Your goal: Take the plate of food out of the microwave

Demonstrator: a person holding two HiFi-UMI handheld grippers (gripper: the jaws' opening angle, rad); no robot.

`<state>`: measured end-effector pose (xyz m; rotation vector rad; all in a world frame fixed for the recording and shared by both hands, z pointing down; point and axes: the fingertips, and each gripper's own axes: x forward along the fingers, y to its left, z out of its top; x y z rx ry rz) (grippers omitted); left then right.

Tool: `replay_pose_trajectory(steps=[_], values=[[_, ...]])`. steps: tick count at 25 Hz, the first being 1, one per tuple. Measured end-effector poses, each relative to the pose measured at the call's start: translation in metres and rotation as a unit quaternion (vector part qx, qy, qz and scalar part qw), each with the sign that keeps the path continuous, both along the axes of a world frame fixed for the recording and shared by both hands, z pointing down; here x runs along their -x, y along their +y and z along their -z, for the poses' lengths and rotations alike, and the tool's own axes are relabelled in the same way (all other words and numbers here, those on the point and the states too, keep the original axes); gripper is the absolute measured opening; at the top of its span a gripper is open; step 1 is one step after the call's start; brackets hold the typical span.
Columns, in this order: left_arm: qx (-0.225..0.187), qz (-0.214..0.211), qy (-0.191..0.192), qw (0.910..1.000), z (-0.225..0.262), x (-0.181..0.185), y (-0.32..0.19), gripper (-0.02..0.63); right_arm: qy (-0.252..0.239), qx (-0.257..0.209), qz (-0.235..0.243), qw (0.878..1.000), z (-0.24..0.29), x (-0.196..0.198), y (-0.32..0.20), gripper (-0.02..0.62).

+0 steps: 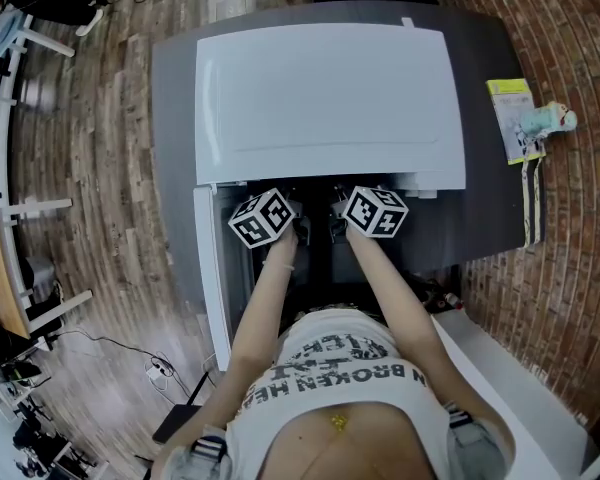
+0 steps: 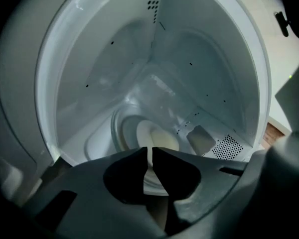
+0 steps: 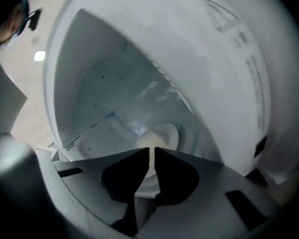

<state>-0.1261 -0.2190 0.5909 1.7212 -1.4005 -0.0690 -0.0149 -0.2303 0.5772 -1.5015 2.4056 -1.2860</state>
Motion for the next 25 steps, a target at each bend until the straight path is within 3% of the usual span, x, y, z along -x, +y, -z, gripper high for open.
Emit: replay_pose_trajectory(steps=[3,6,8,13,18,20,25], values=[[0.001,0.021,-0.023,0.9995,-0.001,0.008,-0.008,0.05,0.014,-0.018,-0.011,1.0,0.004,0.002,-0.005,0.027],[0.002,0.039,-0.033,0.9987,-0.001,0.015,-0.019,0.11,0.008,0.0,-0.043,0.999,-0.001,0.002,-0.012,0.11],[0.003,0.037,-0.035,0.9987,-0.003,0.017,-0.025,0.115,0.016,0.009,-0.062,0.998,-0.004,0.002,-0.016,0.159],[-0.004,0.021,-0.027,0.9994,-0.001,0.013,-0.039,0.116,0.004,0.016,-0.124,0.992,-0.005,-0.007,-0.028,0.17],[-0.005,0.009,-0.01,0.9999,-0.001,0.011,-0.039,0.115,0.004,0.04,-0.133,0.99,-0.011,-0.01,-0.034,0.131],[0.004,0.001,0.0,1.0,-0.003,0.009,-0.037,0.093,-0.007,0.06,-0.127,0.99,-0.017,-0.011,-0.031,0.008],[0.017,-0.021,0.007,0.9996,-0.007,-0.003,-0.032,0.058,-0.002,0.062,-0.107,0.992,-0.018,-0.007,-0.027,0.008]])
